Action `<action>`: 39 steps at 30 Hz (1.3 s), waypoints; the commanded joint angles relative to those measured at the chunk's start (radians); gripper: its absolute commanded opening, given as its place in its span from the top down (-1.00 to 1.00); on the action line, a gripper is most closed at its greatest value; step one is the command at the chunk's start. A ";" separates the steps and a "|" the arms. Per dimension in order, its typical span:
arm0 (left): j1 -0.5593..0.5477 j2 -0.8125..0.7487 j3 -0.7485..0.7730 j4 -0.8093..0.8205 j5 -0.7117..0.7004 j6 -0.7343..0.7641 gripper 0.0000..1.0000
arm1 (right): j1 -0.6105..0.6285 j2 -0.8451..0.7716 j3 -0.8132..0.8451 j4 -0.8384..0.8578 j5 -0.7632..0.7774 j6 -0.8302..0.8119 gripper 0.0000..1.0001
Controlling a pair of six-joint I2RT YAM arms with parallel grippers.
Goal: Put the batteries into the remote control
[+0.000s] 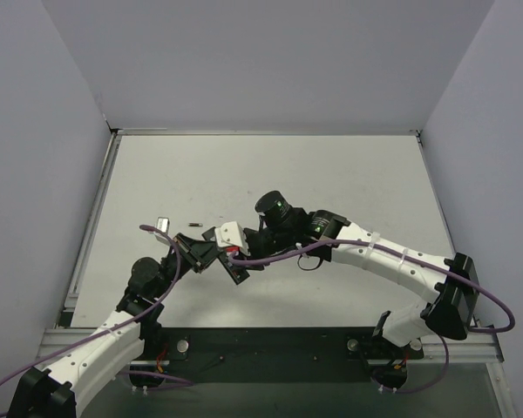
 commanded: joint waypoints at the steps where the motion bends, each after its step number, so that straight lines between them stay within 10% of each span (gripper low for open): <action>1: -0.002 -0.007 0.058 0.079 0.029 0.015 1.00 | -0.007 0.022 0.057 0.000 -0.060 -0.025 0.45; 39: 0.000 -0.015 0.040 0.255 -0.029 -0.091 1.00 | -0.010 0.095 0.021 -0.049 -0.085 -0.028 0.81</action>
